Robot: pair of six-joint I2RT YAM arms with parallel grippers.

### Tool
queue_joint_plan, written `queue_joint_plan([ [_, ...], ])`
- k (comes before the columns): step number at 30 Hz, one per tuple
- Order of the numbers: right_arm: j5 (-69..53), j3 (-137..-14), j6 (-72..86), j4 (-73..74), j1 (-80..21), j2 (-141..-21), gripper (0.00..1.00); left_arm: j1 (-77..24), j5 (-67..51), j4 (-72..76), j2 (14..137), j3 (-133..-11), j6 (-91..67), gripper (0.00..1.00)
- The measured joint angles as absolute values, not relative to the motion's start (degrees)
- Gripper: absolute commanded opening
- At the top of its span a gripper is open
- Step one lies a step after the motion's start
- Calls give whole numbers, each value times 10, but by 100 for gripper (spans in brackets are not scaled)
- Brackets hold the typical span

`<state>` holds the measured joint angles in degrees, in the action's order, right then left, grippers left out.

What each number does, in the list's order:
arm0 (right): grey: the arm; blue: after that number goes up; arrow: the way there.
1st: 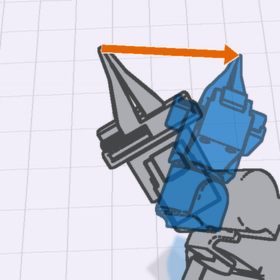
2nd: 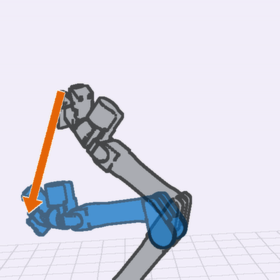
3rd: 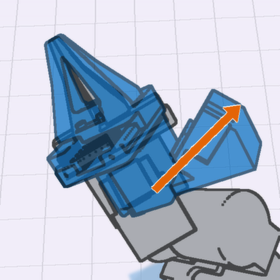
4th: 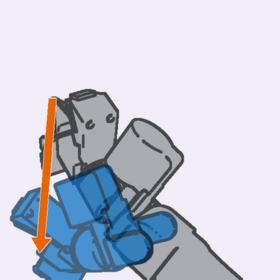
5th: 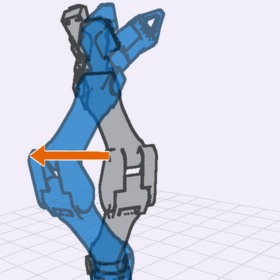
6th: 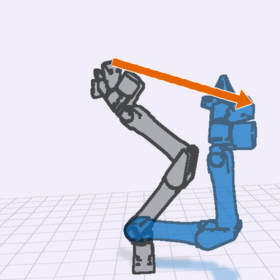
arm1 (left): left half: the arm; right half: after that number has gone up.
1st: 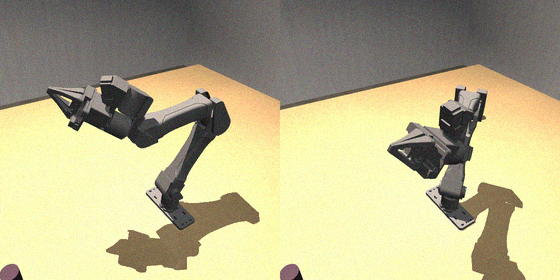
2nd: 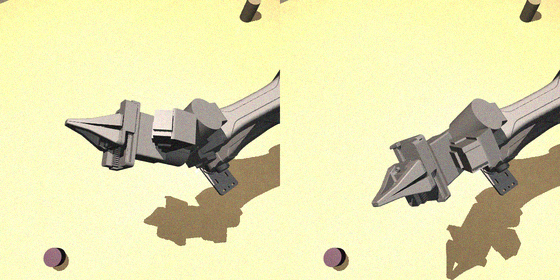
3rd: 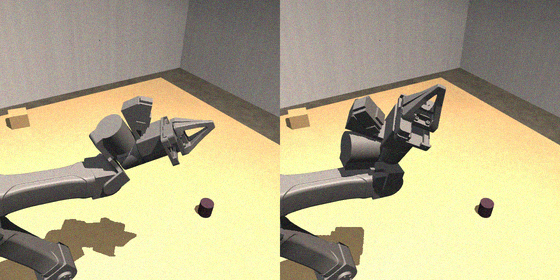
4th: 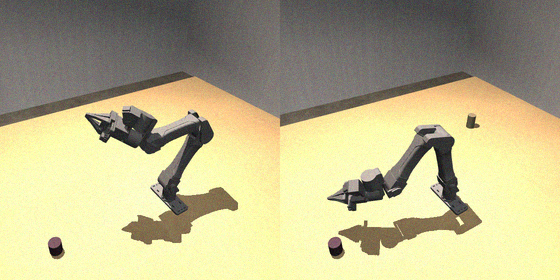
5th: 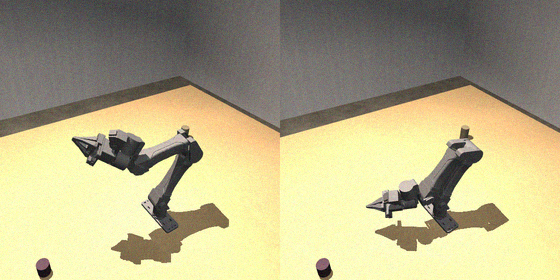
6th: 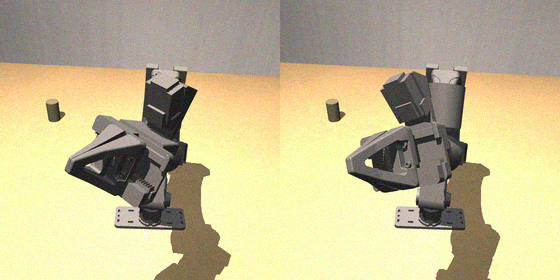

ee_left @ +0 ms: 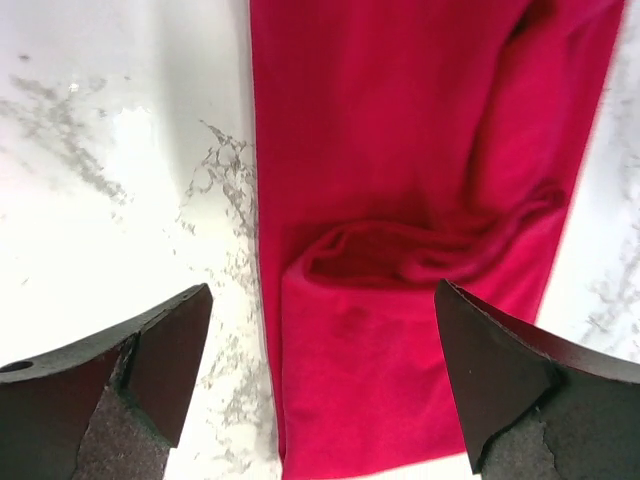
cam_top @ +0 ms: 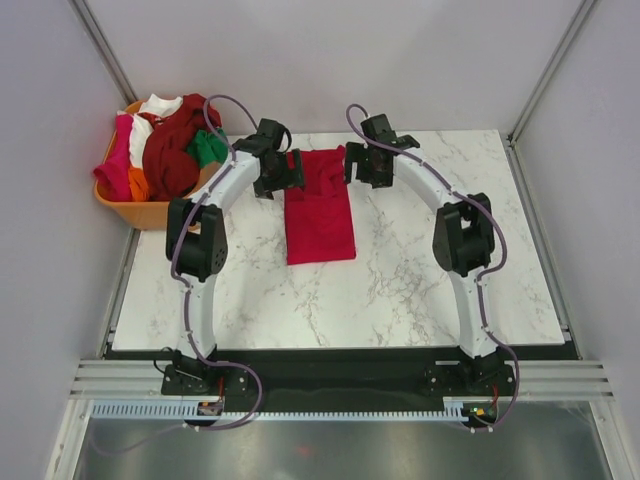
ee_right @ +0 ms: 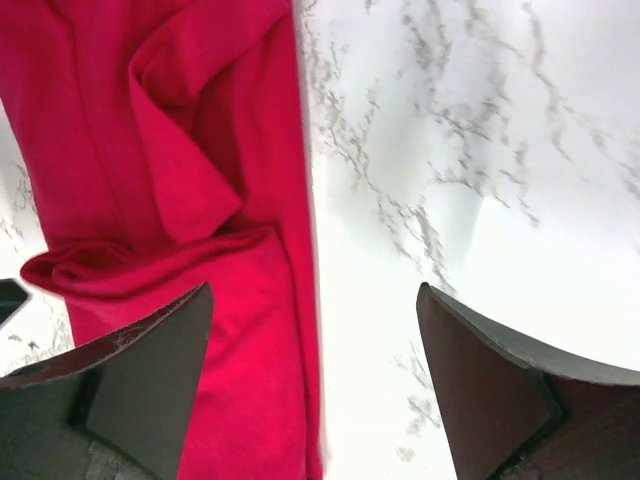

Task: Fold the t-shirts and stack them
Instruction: Fold the tshirt

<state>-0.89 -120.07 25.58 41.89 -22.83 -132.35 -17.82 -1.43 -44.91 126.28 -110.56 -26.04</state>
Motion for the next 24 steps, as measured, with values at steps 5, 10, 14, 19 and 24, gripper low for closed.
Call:
queue_joint_plan([
  [5, -21, -1047, 248, 378, -230, -1186, 88, -183, 9, -451, 1159, -1049, -260, 100],
  [10, -88, -853, 261, 314, -239, -1042, 81, -195, 25, -429, 1027, -924, -260, 95],
  [14, -150, -742, 276, 253, -245, -1013, 80, -213, -2, -394, 941, -774, -266, 92],
  [19, -200, -676, 288, 216, -246, -1042, 80, -224, -71, -318, 918, -623, -283, 91],
  [24, -231, -658, 298, 173, -246, -1074, 76, -223, -104, -271, 916, -575, -292, 90],
])
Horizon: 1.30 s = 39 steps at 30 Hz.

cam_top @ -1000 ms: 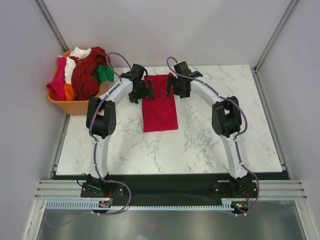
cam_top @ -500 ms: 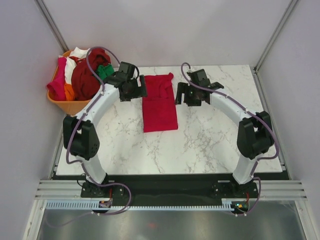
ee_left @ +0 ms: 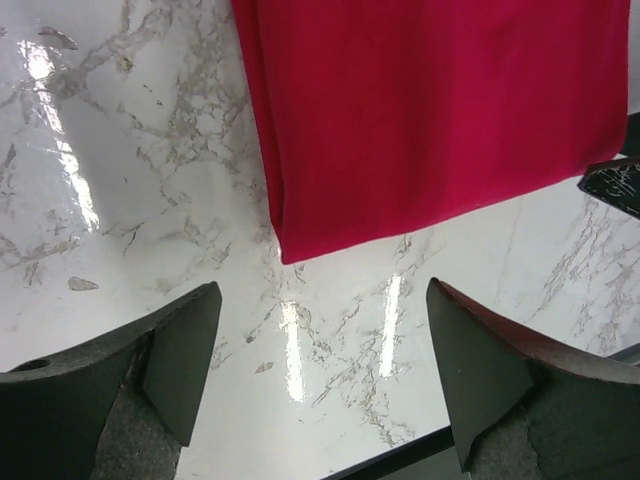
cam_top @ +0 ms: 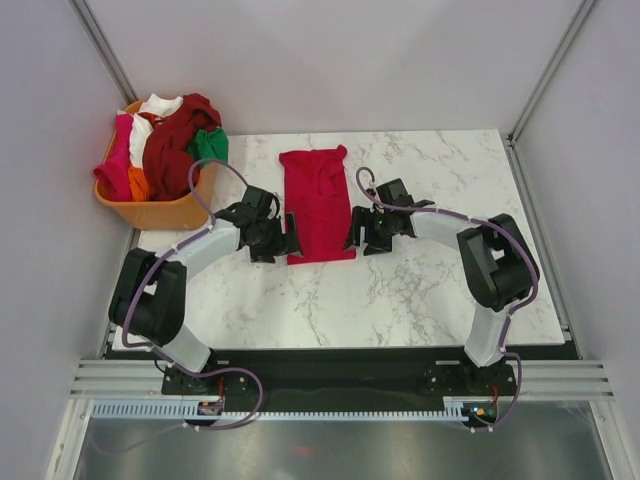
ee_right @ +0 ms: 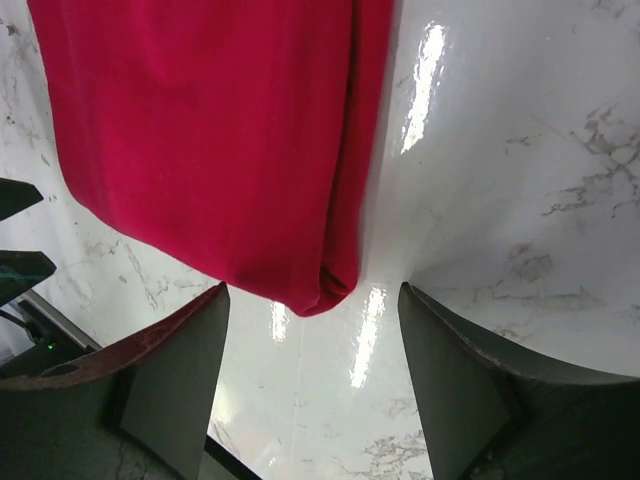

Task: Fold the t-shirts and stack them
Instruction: Fold the tshirt

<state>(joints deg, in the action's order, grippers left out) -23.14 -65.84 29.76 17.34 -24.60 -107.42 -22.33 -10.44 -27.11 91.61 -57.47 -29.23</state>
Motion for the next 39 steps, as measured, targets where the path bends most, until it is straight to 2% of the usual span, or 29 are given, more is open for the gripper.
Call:
queue_joint_plan([
  [3, -239, -645, 302, 143, -246, -1075, 65, -223, -112, -247, 909, -563, -295, 89],
  [4, -242, -640, 303, 133, -246, -1075, 55, -223, -114, -241, 908, -560, -296, 88],
  [6, -246, -626, 305, 113, -246, -1076, 45, -223, -119, -227, 907, -554, -298, 88],
  [7, -251, -618, 307, 102, -246, -1077, 33, -223, -121, -221, 907, -550, -299, 88],
  [9, -254, -605, 310, 87, -246, -1077, 27, -223, -122, -211, 907, -541, -302, 87],
  [10, -260, -597, 313, 79, -245, -1077, 19, -223, -122, -208, 907, -537, -302, 87],
  [13, -267, -581, 316, 57, -244, -1077, 5, -223, -122, -194, 907, -523, -305, 86],
  [22, -280, -566, 318, 28, -244, -1077, 0, -229, -122, -154, 907, -502, -317, 78],
  [26, -281, -566, 317, 26, -244, -1077, 0, -230, -121, -136, 912, -495, -323, 68],
  [31, -283, -563, 317, 22, -244, -1077, 0, -230, -119, -112, 941, -493, -328, 60],
  [32, -283, -562, 317, 21, -244, -1077, 0, -230, -121, -105, 943, -493, -330, 51],
  [34, -284, -561, 317, 18, -244, -1077, 0, -230, -119, -92, 951, -493, -335, 38],
  [35, -284, -560, 317, 17, -244, -1076, 0, -230, -120, -87, 957, -493, -338, 24],
  [37, -285, -557, 317, 13, -244, -1076, 0, -230, -116, -80, 965, -493, -342, 12],
  [38, -285, -556, 317, 11, -244, -1075, 0, -230, -117, -76, 968, -493, -344, 2],
  [39, -286, -555, 317, 10, -244, -1075, 0, -230, -117, -72, 969, -493, -345, 2],
])
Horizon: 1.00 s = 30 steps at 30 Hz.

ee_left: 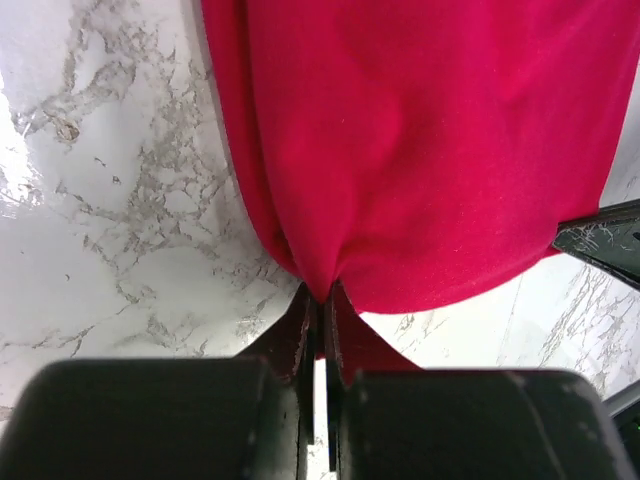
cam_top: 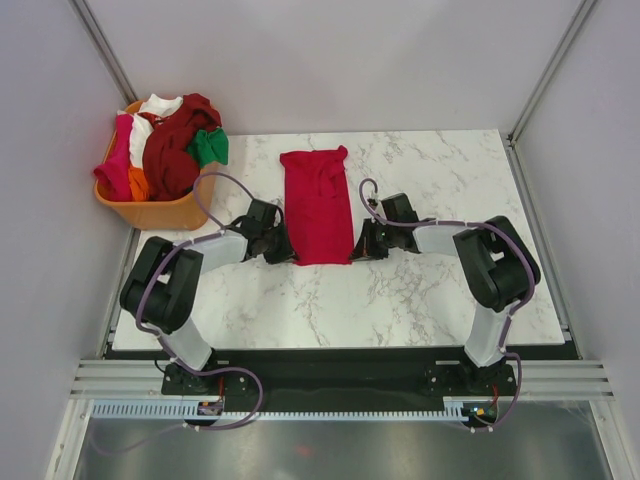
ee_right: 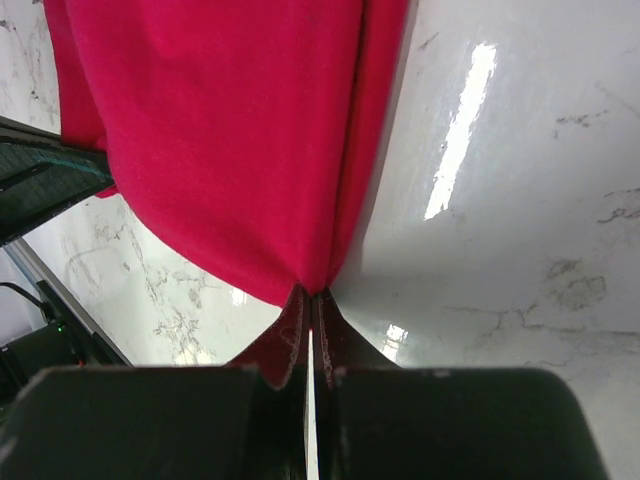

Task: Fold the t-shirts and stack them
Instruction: Fold the tshirt

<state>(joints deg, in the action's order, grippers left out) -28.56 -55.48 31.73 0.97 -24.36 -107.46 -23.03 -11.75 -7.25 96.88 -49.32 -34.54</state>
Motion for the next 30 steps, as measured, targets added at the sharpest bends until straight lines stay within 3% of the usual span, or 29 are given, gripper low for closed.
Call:
queue_joint_plan([
  [11, -265, -475, 318, 44, -256, -980, 0, -270, -119, -88, 894, -439, -354, 2],
  [19, -204, -411, 345, 151, -313, -722, 0, -378, -98, -210, 679, -413, -388, 2],
  [24, -176, -409, 386, 209, -333, -582, 0, -387, -92, -274, 555, -399, -426, 2],
  [30, -152, -477, 396, 267, -336, -598, 0, -388, -73, -329, 550, -455, -437, 2],
])
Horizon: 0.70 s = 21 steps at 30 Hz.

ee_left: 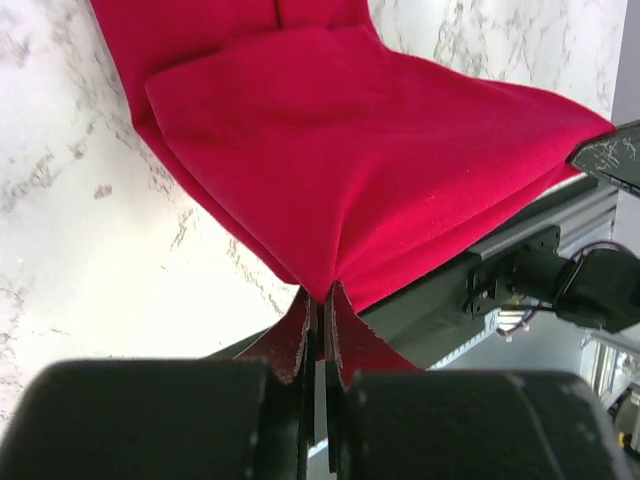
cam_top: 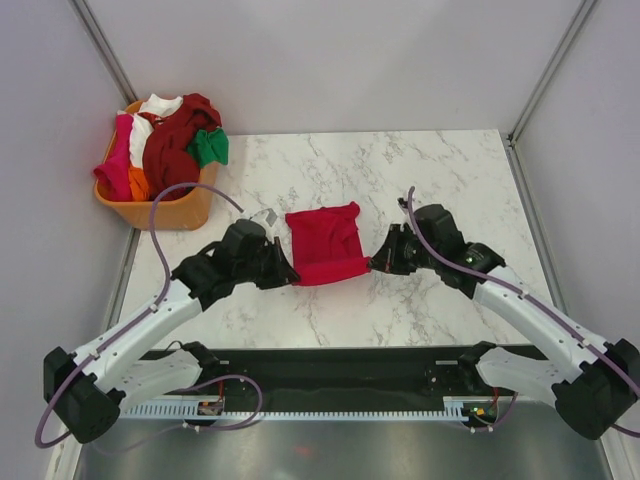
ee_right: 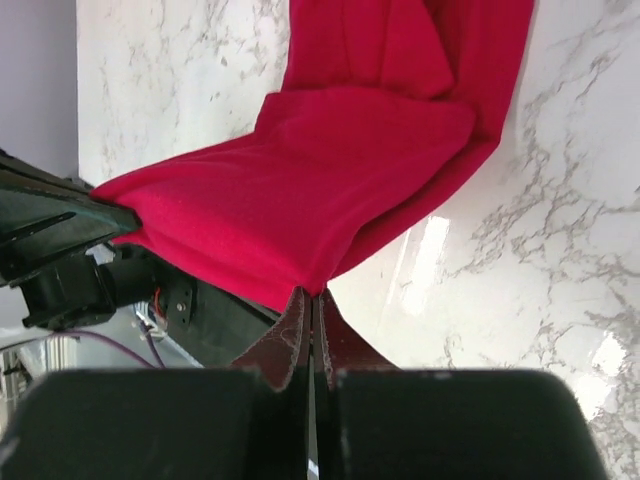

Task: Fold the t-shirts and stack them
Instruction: Fold the tshirt

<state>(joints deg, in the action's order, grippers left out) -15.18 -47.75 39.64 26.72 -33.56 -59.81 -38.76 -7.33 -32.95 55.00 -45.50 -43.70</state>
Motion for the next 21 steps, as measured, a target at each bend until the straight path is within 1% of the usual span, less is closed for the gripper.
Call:
queue_joint_plan([
  [5, -108, -565, 383, 289, -335, -669, 0, -378, -44, -357, 630, -540, -430, 2],
  [10, -73, -656, 361, 300, -331, -768, 0, -346, -27, -374, 701, -601, -416, 2],
  [15, -61, -731, 340, 307, -317, -869, 0, -300, -18, -379, 774, -662, -391, 2],
  [21, -61, -795, 327, 309, -300, -952, 0, -263, -18, -377, 872, -730, -362, 2],
])
